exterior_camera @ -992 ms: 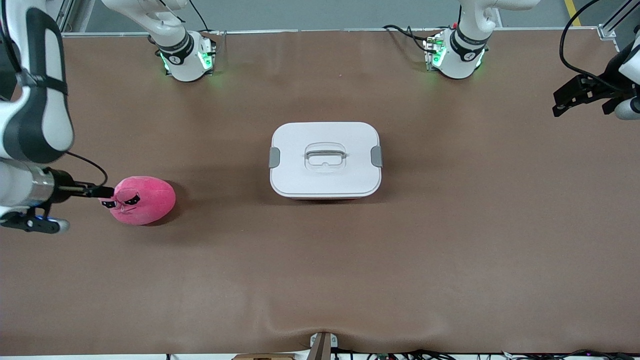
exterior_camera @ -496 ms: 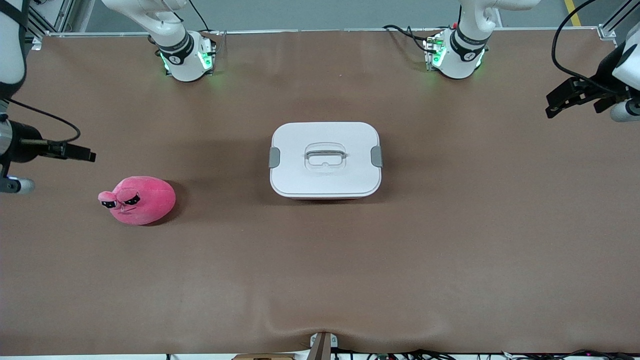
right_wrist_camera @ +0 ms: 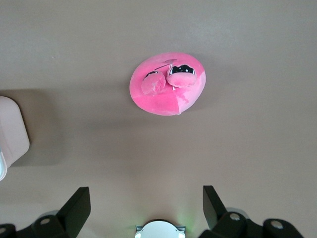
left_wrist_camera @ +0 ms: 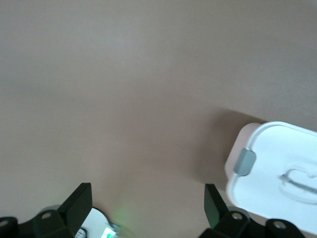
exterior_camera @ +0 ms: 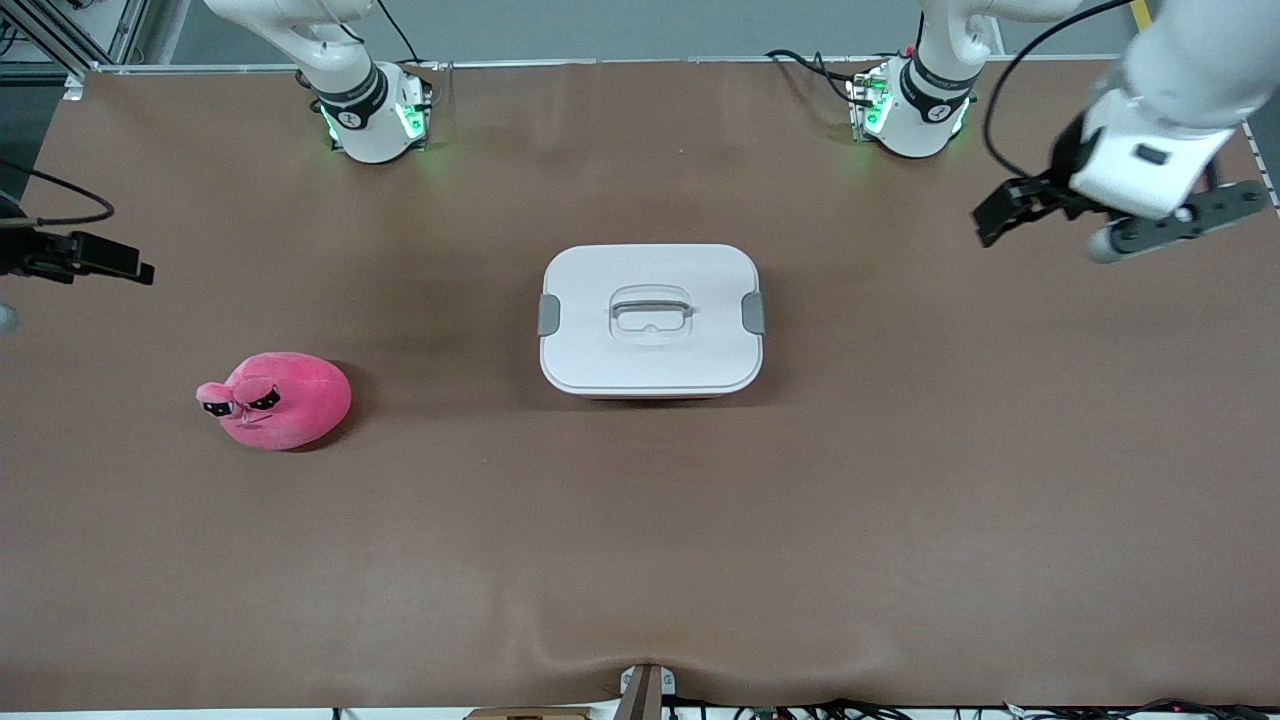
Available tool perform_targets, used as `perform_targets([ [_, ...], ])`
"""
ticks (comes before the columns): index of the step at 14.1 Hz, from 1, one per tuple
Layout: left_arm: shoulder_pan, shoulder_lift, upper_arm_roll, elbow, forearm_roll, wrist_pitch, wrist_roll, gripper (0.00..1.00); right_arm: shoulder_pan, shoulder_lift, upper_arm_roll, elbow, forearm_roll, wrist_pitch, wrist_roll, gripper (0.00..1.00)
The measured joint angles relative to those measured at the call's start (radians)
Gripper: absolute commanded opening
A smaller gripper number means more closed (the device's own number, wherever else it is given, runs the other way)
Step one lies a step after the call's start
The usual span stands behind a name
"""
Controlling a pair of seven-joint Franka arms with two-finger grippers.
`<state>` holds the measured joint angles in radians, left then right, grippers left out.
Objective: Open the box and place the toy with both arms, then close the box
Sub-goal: 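Move the left gripper down onto the clear lid handle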
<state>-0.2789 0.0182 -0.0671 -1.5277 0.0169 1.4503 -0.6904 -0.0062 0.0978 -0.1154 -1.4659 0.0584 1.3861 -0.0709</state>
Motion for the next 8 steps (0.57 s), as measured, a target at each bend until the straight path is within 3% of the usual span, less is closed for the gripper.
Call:
perform_targets([
  [3, -0.005, 0.045, -0.116, 0.000, 0.000, 0.039, -0.240, 1.00, 0.000, -0.053, 0.000, -0.053, 0.000, 0.083, -0.001, 1.00],
  [8, -0.022, 0.116, -0.275, -0.002, 0.001, 0.136, -0.669, 1.00, 0.005, -0.074, 0.012, -0.076, 0.000, 0.087, 0.001, 1.00],
])
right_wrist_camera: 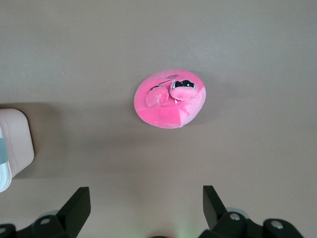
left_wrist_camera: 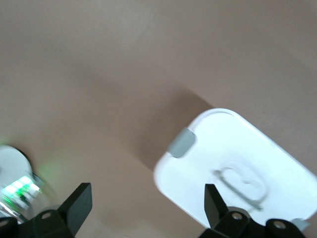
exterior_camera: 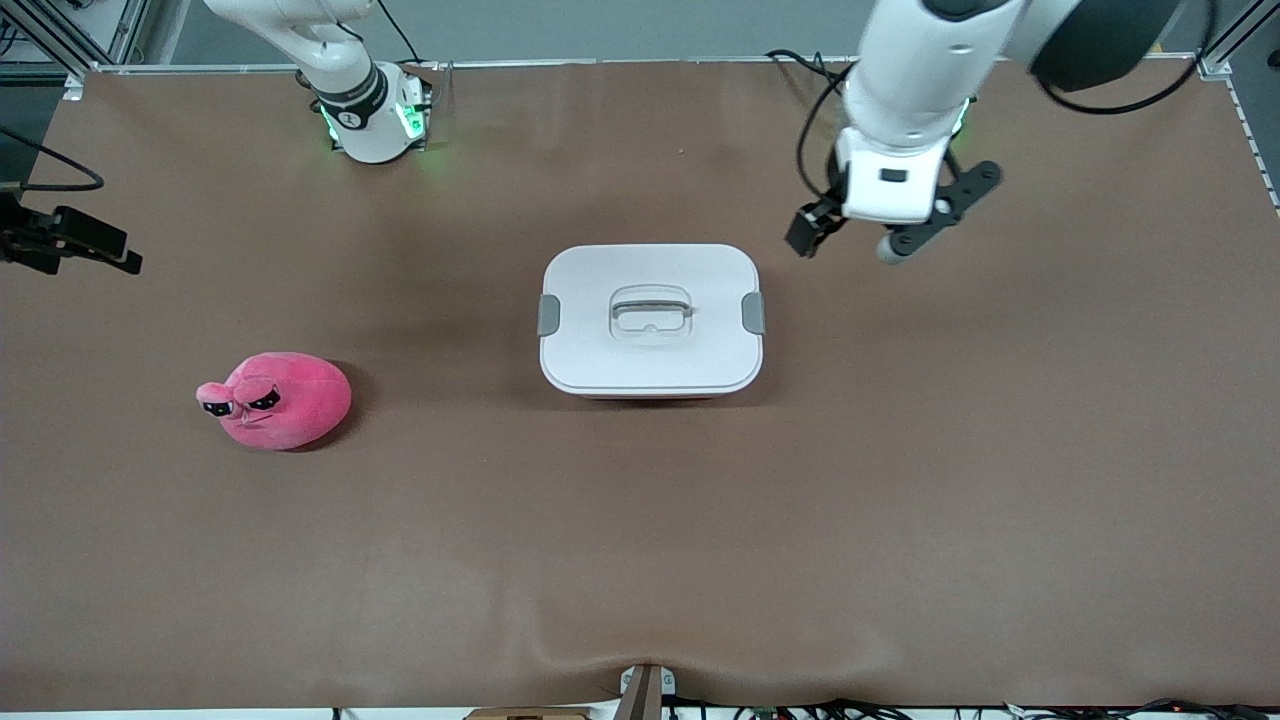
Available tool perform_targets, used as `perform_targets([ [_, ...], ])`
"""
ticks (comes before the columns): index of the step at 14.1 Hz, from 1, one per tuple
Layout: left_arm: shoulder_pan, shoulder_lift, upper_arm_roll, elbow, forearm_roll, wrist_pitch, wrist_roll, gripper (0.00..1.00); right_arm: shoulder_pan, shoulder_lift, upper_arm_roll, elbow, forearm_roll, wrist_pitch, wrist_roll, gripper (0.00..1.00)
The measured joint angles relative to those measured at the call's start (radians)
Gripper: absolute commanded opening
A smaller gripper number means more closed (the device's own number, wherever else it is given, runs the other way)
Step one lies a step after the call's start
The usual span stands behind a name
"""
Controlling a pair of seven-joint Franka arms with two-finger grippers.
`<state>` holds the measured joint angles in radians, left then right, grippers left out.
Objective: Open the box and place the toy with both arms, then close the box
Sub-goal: 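Move the left gripper down onto the clear lid handle, then close the left gripper on the clear handle of the white lid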
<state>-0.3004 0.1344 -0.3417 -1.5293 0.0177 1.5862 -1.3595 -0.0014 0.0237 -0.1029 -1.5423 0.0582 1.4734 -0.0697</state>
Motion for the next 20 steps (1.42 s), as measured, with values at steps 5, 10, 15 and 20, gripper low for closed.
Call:
perform_targets([
  [5, -0.141, 0.149, -0.011, -0.002, 0.085, 0.154, -0.398, 1.00, 0.002, 0.000, 0.004, 0.000, 0.000, 0.000, 0.010, 1.00],
  [10, -0.245, 0.273, -0.011, -0.002, 0.160, 0.307, -0.791, 1.00, 0.002, 0.000, 0.004, 0.000, 0.000, 0.003, 0.014, 1.00],
  [15, -0.319, 0.380, -0.011, -0.001, 0.243, 0.379, -1.082, 0.87, 0.001, 0.000, 0.003, 0.001, 0.000, 0.004, 0.015, 1.00],
  [20, -0.314, 0.396, -0.006, 0.003, 0.261, 0.413, -1.202, 0.75, 0.000, 0.000, -0.001, 0.005, -0.001, 0.004, 0.016, 1.00],
])
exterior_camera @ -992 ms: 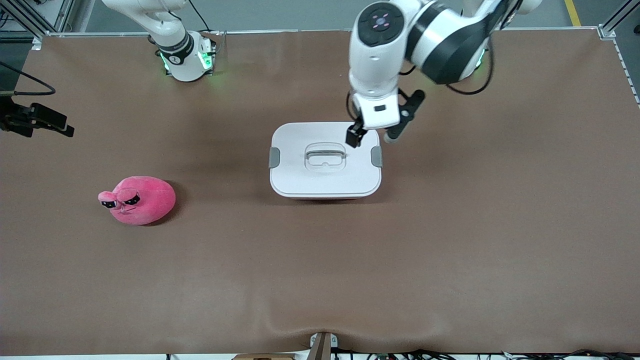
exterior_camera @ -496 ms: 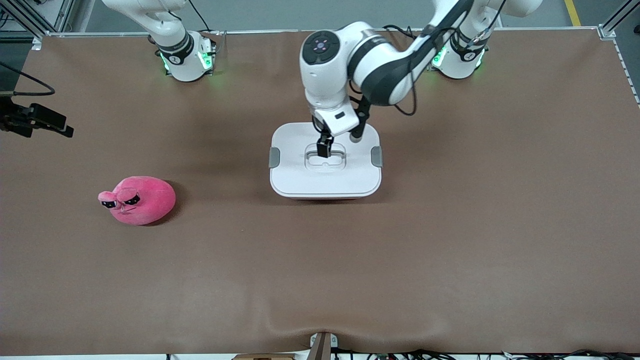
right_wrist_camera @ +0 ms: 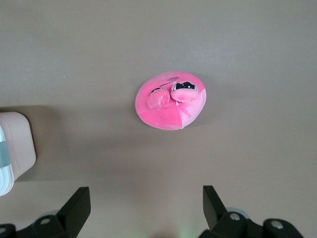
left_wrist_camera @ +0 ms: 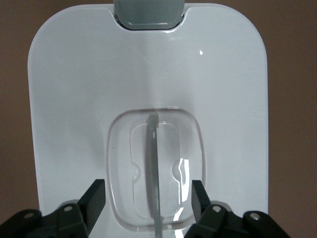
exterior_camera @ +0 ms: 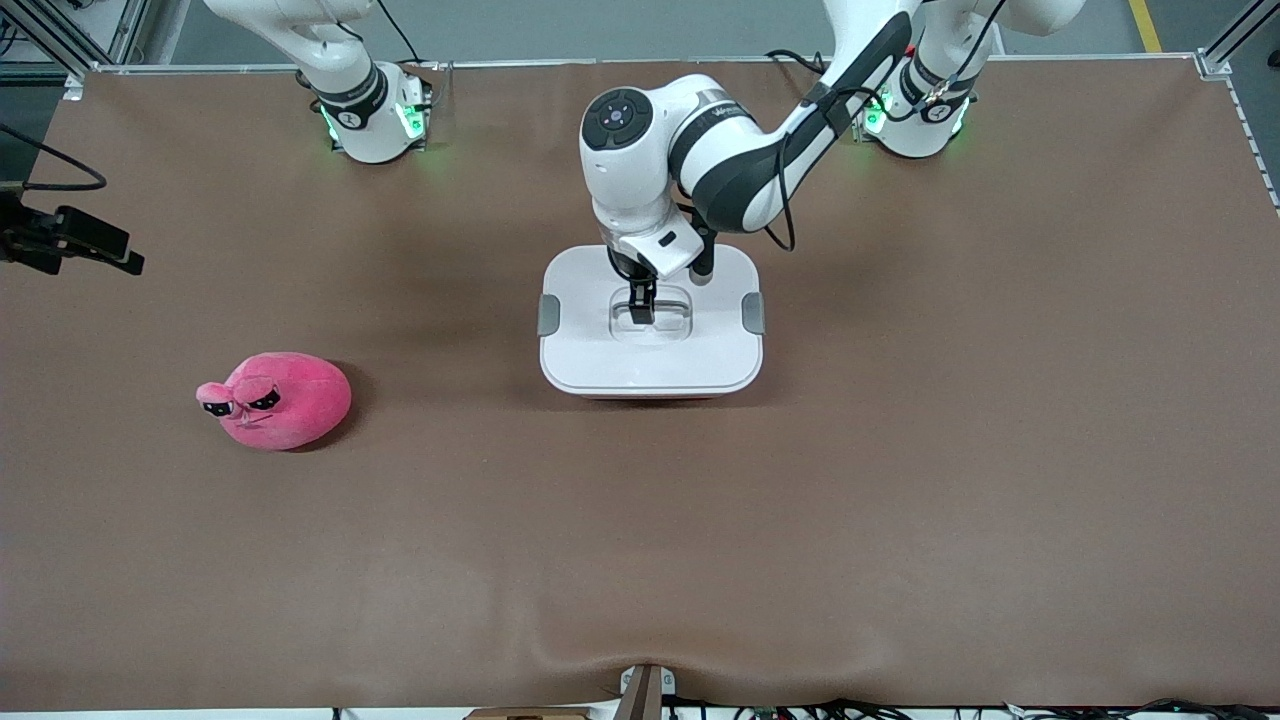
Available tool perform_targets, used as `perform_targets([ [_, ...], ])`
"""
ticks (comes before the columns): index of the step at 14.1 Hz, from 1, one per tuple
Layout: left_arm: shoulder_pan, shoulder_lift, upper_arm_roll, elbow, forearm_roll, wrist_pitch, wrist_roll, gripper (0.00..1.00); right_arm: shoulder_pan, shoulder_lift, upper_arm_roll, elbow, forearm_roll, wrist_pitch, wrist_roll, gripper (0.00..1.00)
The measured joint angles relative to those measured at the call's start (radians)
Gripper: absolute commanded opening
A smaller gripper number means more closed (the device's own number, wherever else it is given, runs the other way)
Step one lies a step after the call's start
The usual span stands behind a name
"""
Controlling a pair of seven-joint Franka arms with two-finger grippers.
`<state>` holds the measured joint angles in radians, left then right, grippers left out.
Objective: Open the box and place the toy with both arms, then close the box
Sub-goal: 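Close the left gripper on the clear handle of the white lid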
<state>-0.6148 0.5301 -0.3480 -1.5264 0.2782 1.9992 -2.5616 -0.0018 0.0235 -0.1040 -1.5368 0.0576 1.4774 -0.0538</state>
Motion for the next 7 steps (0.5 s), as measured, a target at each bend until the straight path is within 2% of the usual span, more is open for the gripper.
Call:
perform_targets([
  [2, 0.000, 0.010, 0.000, 0.000, 0.000, 0.003, -0.008, 0.69, -0.001, 0.000, -0.002, 0.000, 0.000, 0.001, 0.000, 1.00],
  [7, -0.003, 0.025, -0.001, 0.000, 0.000, 0.006, -0.021, 0.36, 0.000, 0.000, -0.002, 0.000, -0.011, 0.009, -0.012, 1.00],
])
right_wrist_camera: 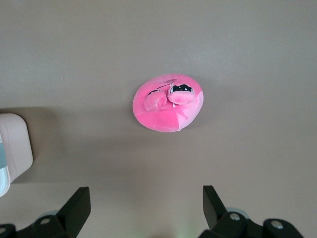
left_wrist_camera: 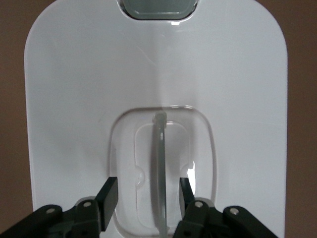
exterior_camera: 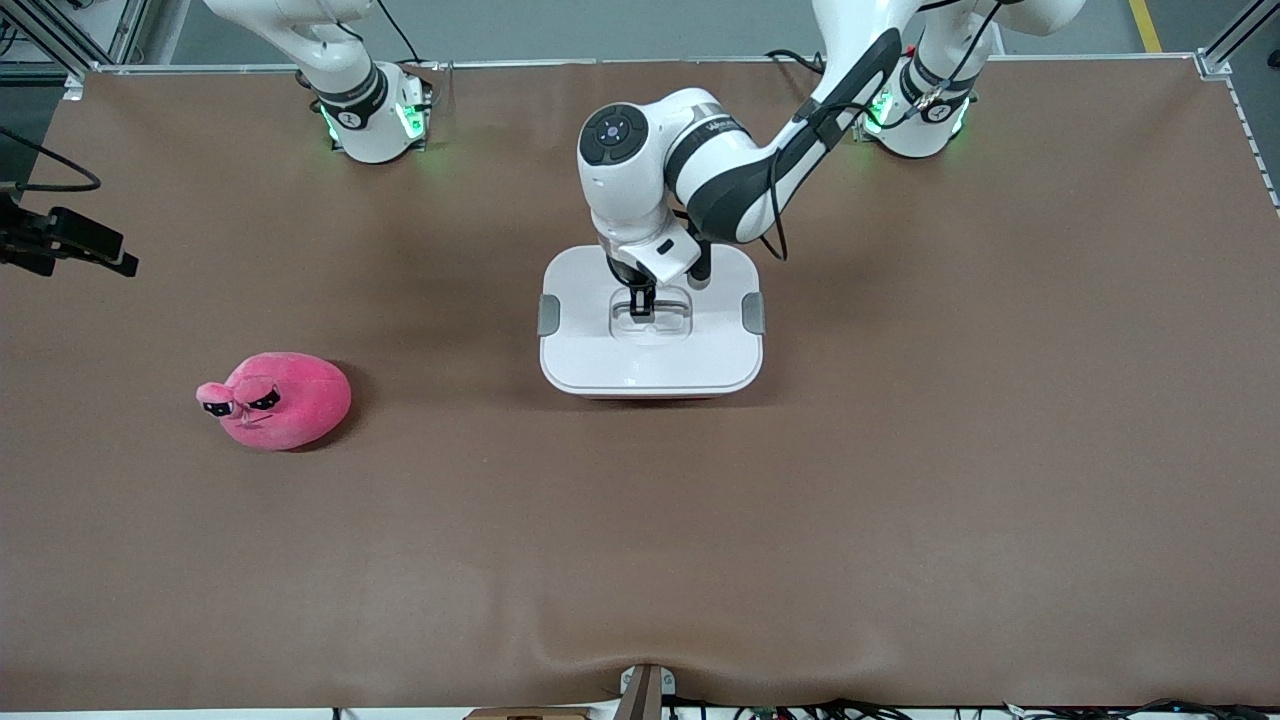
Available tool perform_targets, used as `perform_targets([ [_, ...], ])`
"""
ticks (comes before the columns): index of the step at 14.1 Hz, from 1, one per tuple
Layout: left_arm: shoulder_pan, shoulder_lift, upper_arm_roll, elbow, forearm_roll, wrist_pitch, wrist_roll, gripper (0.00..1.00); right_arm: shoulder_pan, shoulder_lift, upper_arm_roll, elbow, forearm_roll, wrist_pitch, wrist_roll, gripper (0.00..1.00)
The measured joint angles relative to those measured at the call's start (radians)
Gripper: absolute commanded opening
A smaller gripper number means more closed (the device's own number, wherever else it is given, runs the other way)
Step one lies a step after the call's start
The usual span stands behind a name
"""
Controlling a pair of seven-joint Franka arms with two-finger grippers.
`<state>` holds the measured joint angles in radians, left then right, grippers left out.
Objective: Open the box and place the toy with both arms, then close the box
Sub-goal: 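Close the left gripper on the clear handle of the white lid, then lift the white lid off the pink tub and carry it aside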
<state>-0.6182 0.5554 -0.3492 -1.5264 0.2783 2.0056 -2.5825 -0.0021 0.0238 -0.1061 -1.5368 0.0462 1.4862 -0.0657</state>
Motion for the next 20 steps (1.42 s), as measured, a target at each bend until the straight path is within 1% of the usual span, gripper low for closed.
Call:
perform_targets([
  [2, 0.000, 0.000, 0.000, 0.000, 0.000, 0.000, 0.000, 0.26, 0.000, 0.000, 0.002, 0.000, -0.011, 0.000, -0.001, 1.00],
  [5, 0.000, 0.000, 0.000, 0.000, 0.000, 0.001, 0.000, 0.08, 0.000, 0.001, 0.002, 0.000, -0.013, -0.001, -0.002, 1.00],
  [6, 0.000, 0.000, 0.000, 0.001, 0.000, 0.001, 0.000, 0.03, 0.000, 0.001, 0.001, 0.000, -0.014, -0.001, -0.003, 1.00],
  [8, 0.000, 0.000, 0.000, 0.002, 0.002, 0.001, 0.000, 0.00, 0.000, 0.001, 0.001, 0.000, -0.014, -0.001, -0.004, 1.00],
  [15, 0.000, -0.002, 0.000, 0.007, 0.003, -0.002, 0.015, 0.00, -0.001, 0.003, -0.002, 0.000, -0.014, 0.004, -0.004, 1.00],
  [20, 0.000, -0.043, -0.001, 0.020, 0.003, -0.035, 0.037, 0.00, -0.001, 0.013, -0.005, -0.001, -0.014, 0.004, -0.004, 1.00],
])
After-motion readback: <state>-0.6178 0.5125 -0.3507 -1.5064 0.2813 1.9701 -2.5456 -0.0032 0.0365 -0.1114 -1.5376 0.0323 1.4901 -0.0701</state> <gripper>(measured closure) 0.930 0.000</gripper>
